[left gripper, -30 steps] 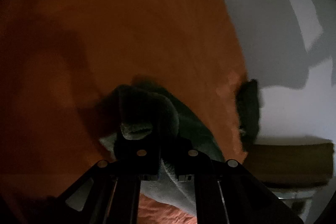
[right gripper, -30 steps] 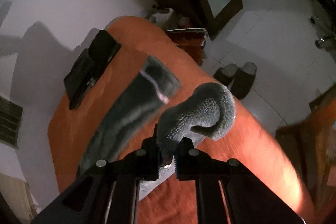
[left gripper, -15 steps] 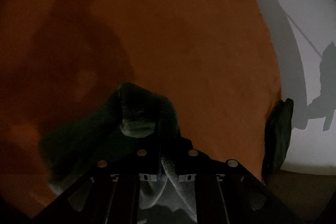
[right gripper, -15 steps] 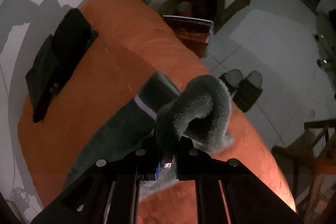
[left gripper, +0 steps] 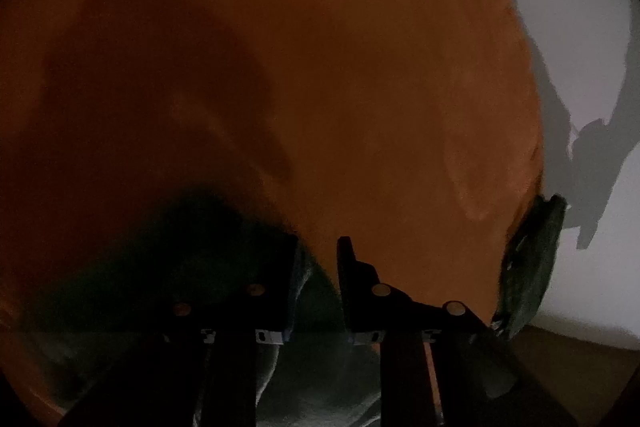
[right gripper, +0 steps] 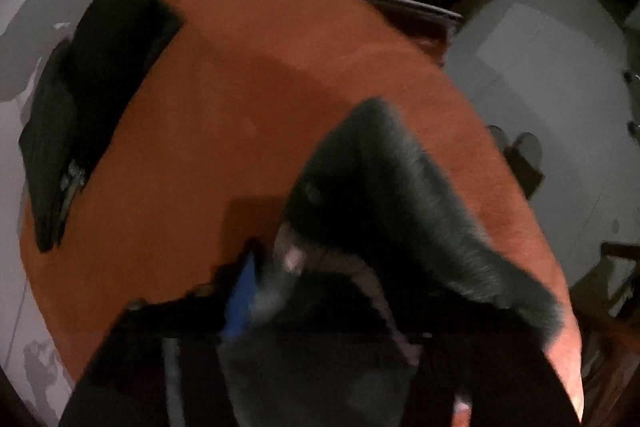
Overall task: Fold clothes
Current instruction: 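Lay the cuff onto the folded sweatshirt and open the right tool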
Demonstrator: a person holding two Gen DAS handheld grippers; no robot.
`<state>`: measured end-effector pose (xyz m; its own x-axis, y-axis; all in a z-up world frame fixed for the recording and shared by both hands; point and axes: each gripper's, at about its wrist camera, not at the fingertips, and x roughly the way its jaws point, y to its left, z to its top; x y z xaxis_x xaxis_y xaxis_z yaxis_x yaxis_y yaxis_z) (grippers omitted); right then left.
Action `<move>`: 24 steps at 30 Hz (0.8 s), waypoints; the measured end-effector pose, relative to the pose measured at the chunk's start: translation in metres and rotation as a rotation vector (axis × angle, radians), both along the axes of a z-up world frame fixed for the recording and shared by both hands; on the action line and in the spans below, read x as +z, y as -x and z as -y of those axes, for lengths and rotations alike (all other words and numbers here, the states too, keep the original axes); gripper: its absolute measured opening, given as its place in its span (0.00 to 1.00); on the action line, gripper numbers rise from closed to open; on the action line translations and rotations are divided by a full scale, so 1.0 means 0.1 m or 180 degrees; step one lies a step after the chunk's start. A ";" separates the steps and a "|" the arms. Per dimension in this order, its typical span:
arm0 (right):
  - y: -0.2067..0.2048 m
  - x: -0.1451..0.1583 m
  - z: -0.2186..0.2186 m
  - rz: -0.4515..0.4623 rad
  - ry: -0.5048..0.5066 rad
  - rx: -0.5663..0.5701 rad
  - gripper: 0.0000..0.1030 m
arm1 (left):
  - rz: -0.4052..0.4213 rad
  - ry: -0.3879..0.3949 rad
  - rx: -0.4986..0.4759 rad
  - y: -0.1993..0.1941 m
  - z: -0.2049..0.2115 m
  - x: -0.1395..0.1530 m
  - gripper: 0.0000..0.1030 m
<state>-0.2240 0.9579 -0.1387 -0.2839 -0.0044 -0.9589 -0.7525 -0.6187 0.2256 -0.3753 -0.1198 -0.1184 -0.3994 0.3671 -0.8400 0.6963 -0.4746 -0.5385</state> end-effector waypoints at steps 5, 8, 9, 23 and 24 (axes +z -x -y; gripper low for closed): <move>-0.26 0.19 0.16 -0.0385 -0.0063 -0.0022 0.57 | -0.0658 0.0064 -0.0164 -0.46 0.38 0.53 0.59; -0.80 0.20 0.24 -0.0609 0.0147 -0.0068 0.57 | -0.0736 0.0189 -0.0393 -1.13 0.51 0.54 0.65; -1.08 0.17 0.26 -0.0630 0.0153 -0.0158 0.57 | -0.0746 0.0163 -0.0460 -1.36 0.53 0.48 0.65; -1.85 -0.07 0.27 -0.0724 0.0068 -0.0488 0.57 | -0.0448 -0.0132 -0.0326 -2.34 0.39 -0.40 0.65; -1.74 -0.05 0.29 -0.0747 -0.0033 -0.0478 0.57 | -0.0448 -0.0097 -0.0300 -2.34 0.40 -0.38 0.66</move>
<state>-0.0498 0.9292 -0.1439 -0.4950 0.0640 -0.8665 -0.7638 -0.5075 0.3989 -0.1409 -0.1594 -0.1566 -0.4750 0.4330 -0.7661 0.5662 -0.5160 -0.6428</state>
